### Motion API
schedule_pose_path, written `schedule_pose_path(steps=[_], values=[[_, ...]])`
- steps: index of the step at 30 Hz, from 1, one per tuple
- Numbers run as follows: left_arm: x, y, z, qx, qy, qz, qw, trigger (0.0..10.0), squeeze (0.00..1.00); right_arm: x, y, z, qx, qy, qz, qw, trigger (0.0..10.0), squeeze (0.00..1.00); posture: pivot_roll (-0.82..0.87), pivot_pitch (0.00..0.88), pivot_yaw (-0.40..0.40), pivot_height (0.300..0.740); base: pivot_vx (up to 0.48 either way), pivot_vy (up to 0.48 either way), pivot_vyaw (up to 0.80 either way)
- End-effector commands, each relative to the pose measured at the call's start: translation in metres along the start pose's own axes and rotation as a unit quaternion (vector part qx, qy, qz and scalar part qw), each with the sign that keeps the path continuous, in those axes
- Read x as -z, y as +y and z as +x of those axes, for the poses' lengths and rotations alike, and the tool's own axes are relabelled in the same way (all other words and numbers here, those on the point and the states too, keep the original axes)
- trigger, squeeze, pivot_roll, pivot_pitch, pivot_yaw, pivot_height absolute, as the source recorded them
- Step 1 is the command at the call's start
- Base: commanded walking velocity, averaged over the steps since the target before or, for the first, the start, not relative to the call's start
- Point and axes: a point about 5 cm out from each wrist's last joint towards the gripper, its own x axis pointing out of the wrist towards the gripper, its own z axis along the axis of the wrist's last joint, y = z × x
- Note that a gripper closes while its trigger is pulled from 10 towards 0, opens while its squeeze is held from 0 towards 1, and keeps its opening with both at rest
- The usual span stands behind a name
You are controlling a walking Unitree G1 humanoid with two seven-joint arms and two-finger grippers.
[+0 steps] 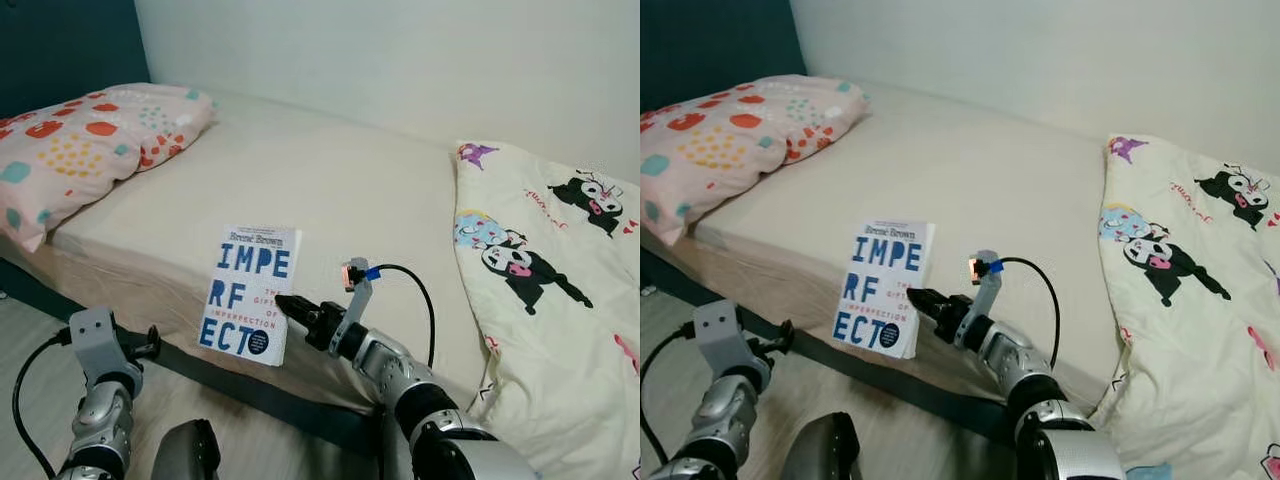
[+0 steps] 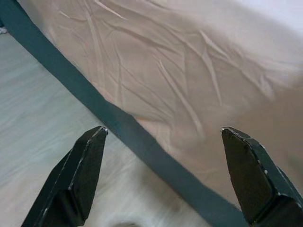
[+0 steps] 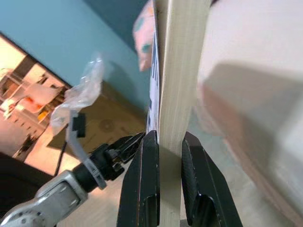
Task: Clean up the room
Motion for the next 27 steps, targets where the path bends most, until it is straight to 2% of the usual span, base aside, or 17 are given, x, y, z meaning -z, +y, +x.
schedule_pose_path(steps=[1,4,8,10,12,13,15,16,18,19,20,22,23,24,25,26,27], values=[[-0.003,-0.002,0.002,0.008,-0.008,-0.037,0.999,10.0,0.0,-0.01,0.0,-0.007,-0.033,0.011,-0.037,0.999,10.0,0.0,0.07,0.0,-0.041,0.41,0.0,0.0,0.0],[-0.003,-0.002,0.002,0.008,-0.008,-0.037,0.999,10.0,0.0,-0.01,0.0,-0.007,-0.033,0.011,-0.037,0.999,10.0,0.0,0.07,0.0,-0.041,0.41,0.0,0.0,0.0],[-0.026,-0.004,0.01,0.047,-0.055,-0.1,0.992,10.0,0.0,-0.018,-0.007,-0.024,-0.054,0.051,-0.08,0.994,10.0,0.0,0.07,0.0,-0.04,0.425,0.0,0.0,0.0],[-0.026,-0.004,0.01,0.047,-0.055,-0.1,0.992,10.0,0.0,-0.018,-0.007,-0.024,-0.054,0.051,-0.08,0.994,10.0,0.0,0.07,0.0,-0.04,0.425,0.0,0.0,0.0],[-0.045,-0.015,0.014,0.127,-0.098,-0.147,0.976,10.0,0.0,-0.021,-0.011,-0.037,-0.067,0.091,-0.11,0.988,10.0,0.0,0.07,0.0,-0.041,0.435,0.0,0.0,0.0],[-0.045,-0.015,0.014,0.127,-0.098,-0.147,0.976,10.0,0.0,-0.021,-0.011,-0.037,-0.067,0.091,-0.11,0.988,10.0,0.0,0.07,0.0,-0.041,0.435,0.0,0.0,0.0],[-0.054,-0.022,0.015,0.172,-0.119,-0.165,0.964,10.0,0.0,-0.021,-0.013,-0.043,-0.072,0.108,-0.122,0.984,10.0,0.0,0.07,0.0,-0.041,0.445,0.0,0.0,0.0],[-0.059,-0.029,0.014,0.223,-0.129,-0.181,0.949,10.0,0.0,-0.022,-0.012,-0.045,-0.083,0.114,-0.123,0.982,10.0,0.0,0.07,0.0,-0.041,0.45,0.0,0.0,0.0],[-0.059,-0.029,0.014,0.223,-0.129,-0.181,0.949,10.0,0.0,-0.022,-0.012,-0.045,-0.083,0.114,-0.123,0.982,10.0,0.0,0.07,0.0,-0.041,0.45,0.0,0.0,0.0],[-0.065,-0.036,0.011,0.284,-0.136,-0.195,0.929,10.0,0.0,-0.022,-0.01,-0.046,-0.101,0.123,-0.124,0.98,10.0,0.0,0.07,0.0,-0.04,0.454,0.0,0.0,0.0],[-0.065,-0.036,0.011,0.284,-0.136,-0.195,0.929,10.0,0.0,-0.022,-0.01,-0.046,-0.101,0.123,-0.124,0.98,10.0,0.0,0.07,0.0,-0.04,0.454,0.0,0.0,0.0],[-0.074,-0.051,-0.003,0.43,-0.143,-0.203,0.868,10.0,0.0,-0.021,-0.004,-0.049,-0.137,0.141,-0.124,0.973,10.0,0.0,0.07,0.0,-0.042,0.464,0.0,0.0,0.0],[-0.074,-0.051,-0.003,0.43,-0.143,-0.203,0.868,10.0,0.0,-0.021,-0.004,-0.049,-0.137,0.141,-0.124,0.973,10.0,0.0,0.07,0.0,-0.042,0.464,0.0,0.0,0.0],[-0.079,-0.059,-0.016,0.515,-0.139,-0.2,0.822,10.0,0.0,-0.021,0.0,-0.05,-0.162,0.152,-0.122,0.967,10.0,0.0,0.07,0.0,-0.044,0.474,0.0,0.0,0.0],[-0.081,-0.063,-0.021,0.547,-0.133,-0.186,0.805,10.0,0.0,-0.021,0.001,-0.051,-0.171,0.161,-0.123,0.964,10.0,0.0,0.07,0.0,-0.047,0.479,0.0,0.0,0.0],[-0.081,-0.063,-0.021,0.547,-0.133,-0.186,0.805,10.0,0.0,-0.021,0.001,-0.051,-0.171,0.161,-0.123,0.964,10.0,0.0,0.07,0.0,-0.047,0.479,0.0,0.0,0.0],[-0.082,-0.066,-0.026,0.572,-0.126,-0.17,0.793,10.0,0.0,-0.02,0.001,-0.052,-0.178,0.172,-0.125,0.961,10.0,0.0,0.07,0.0,-0.047,0.484,0.0,0.0,0.0]])
